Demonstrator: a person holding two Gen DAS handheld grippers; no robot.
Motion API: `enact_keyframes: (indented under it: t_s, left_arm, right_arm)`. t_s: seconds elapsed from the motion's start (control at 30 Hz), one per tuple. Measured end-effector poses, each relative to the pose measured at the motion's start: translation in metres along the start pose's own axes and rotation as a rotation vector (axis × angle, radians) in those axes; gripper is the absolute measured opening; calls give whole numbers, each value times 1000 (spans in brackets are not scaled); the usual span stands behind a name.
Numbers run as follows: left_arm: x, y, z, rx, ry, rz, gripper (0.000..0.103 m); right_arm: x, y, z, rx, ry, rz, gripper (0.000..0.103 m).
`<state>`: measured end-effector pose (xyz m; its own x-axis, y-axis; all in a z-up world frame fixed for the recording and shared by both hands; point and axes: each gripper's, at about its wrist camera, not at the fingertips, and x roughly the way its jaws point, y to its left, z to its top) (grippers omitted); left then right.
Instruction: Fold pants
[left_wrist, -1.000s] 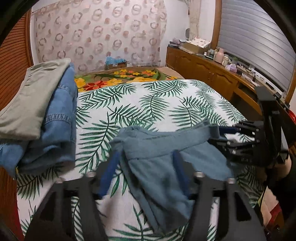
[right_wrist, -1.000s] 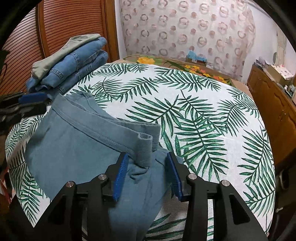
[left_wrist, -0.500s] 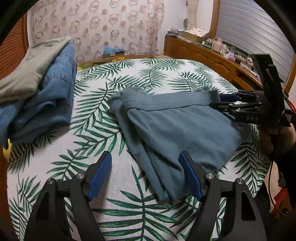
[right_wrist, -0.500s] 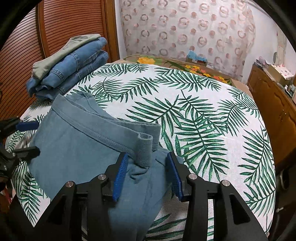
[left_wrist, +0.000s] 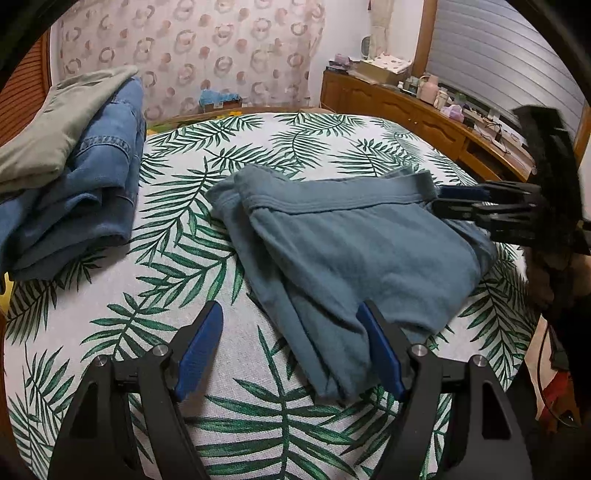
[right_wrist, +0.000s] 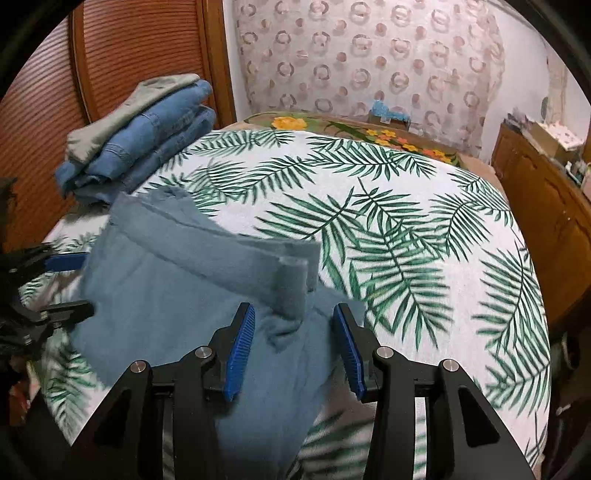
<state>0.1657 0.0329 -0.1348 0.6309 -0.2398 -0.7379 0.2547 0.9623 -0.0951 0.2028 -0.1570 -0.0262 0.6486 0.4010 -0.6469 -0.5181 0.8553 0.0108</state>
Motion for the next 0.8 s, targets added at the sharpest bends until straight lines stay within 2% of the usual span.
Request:
enact_keyframes:
  t_s: [0.17, 0.3, 0.4, 0.6, 0.7, 0.73, 0.8]
  left_arm:
    - [0, 0, 0, -4, -2, 2, 76]
    - [1, -2, -1, 0, -2, 12, 76]
    - [2, -2, -1, 5, 0, 18, 76]
    - [3, -3, 0, 8, 1, 26, 76]
    - [3, -4, 0, 8, 1, 27, 76]
    - [3, -4, 0, 8, 1, 27, 76]
    - [3, -4, 0, 9, 1, 27, 76]
  right_arm:
    - [-34, 0, -25, 26, -30, 48, 46]
    - [-35, -2, -44, 40, 4, 55, 46]
    - [-40, -6, -52, 57, -2, 74, 46]
    - [-44, 1, -56, 39, 2, 84, 38]
    - [-43, 3, -56, 26, 14, 87, 22]
    - [-44, 3, -56, 22, 11, 85, 13]
    - [-51, 0, -56, 26, -21, 58, 7]
